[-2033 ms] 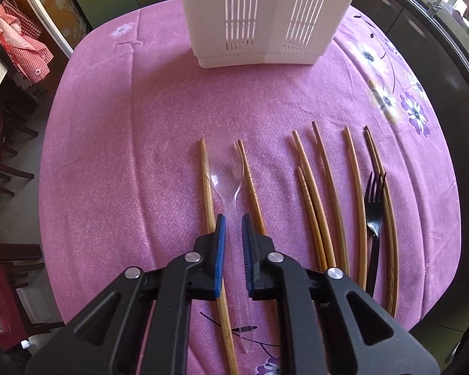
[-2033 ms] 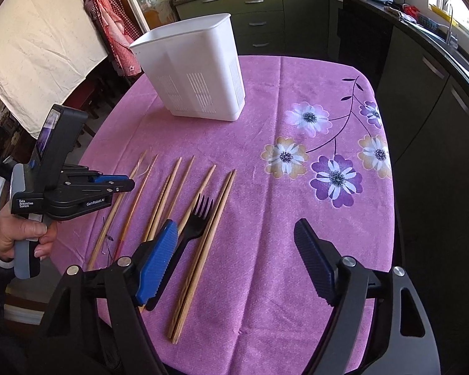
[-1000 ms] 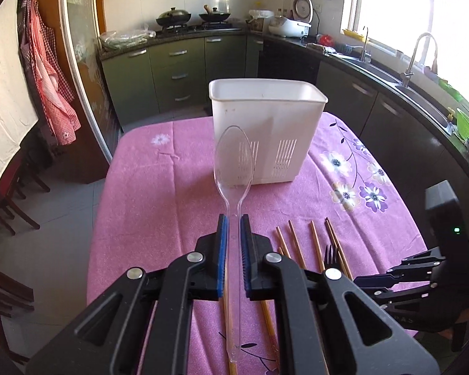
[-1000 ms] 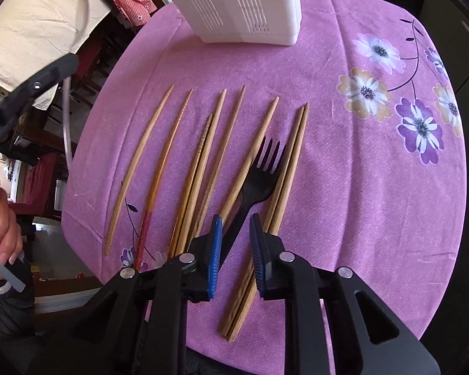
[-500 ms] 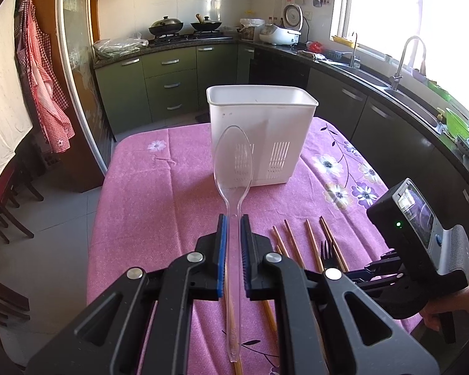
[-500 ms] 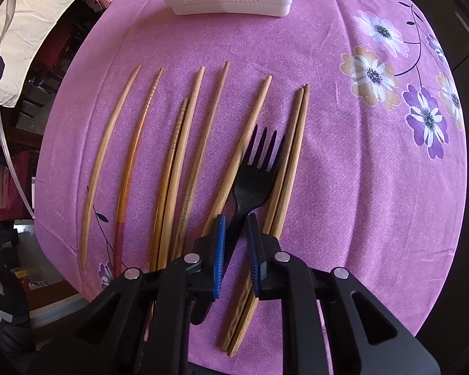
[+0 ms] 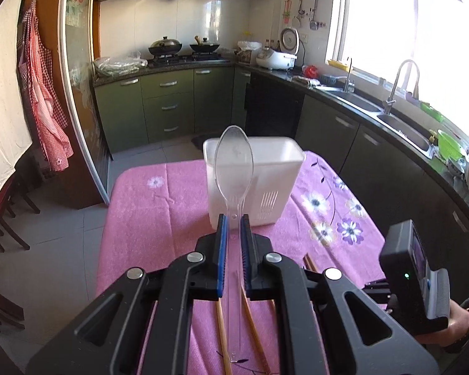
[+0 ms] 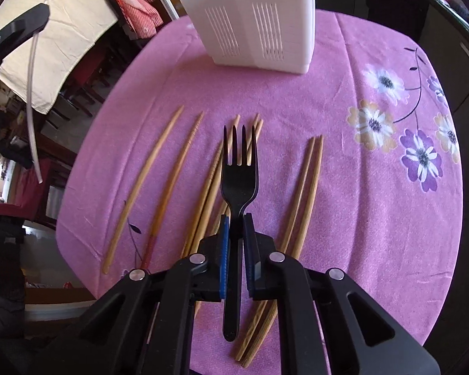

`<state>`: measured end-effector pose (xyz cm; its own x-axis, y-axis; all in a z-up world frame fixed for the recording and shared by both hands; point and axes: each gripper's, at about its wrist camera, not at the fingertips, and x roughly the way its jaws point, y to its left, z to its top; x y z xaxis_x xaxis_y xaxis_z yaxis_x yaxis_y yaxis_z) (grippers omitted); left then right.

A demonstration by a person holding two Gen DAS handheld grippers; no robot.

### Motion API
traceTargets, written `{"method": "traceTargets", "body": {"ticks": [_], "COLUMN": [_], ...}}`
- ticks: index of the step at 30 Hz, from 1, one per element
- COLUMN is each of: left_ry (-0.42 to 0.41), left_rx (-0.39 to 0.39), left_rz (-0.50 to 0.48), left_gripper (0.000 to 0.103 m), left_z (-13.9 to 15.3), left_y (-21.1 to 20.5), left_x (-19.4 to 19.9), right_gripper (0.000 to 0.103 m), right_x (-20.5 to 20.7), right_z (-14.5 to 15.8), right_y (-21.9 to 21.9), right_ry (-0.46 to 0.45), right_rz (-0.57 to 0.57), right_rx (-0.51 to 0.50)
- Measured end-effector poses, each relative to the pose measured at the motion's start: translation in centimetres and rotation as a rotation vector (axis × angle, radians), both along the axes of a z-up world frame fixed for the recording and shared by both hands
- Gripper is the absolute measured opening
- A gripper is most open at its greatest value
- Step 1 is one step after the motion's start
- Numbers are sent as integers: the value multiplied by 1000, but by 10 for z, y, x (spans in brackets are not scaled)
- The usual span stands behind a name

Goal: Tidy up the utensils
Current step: 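Lift the spoon into the white caddy with the left gripper while the right drops the fork in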

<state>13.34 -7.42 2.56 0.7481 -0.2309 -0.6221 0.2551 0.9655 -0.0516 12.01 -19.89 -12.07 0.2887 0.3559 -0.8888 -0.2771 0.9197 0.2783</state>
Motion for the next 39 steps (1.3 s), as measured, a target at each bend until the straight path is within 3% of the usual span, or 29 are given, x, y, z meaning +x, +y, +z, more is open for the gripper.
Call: {"method": "traceTargets", "body": {"ticks": [7,13,23,31,39], "left_ry": [-233,-352,-325,-244,-177], "left_rx": [-108,-158,-120,-55,-41], "left_rz": [-10,-9,63,33,14], "left_gripper": [9,9,9,9,11], "left_z": [70,68,11,-21,-29], "left_y": [-18,-35,-41,-43,-32], "left_x": [42,102,164,159,149], "right_gripper": [10,10,10,10,10], "right_x": [-16,-24,-19,-3,33], "right_z": [54,68,84,121,162], "right_y": [-34,-63,-78,-74,-66], "right_ry": [-182,-222,-293,-407,-511], "right_rz": [-31,-34,-36,-45,-73], "right_rx": [126,169,209,226,226]}}
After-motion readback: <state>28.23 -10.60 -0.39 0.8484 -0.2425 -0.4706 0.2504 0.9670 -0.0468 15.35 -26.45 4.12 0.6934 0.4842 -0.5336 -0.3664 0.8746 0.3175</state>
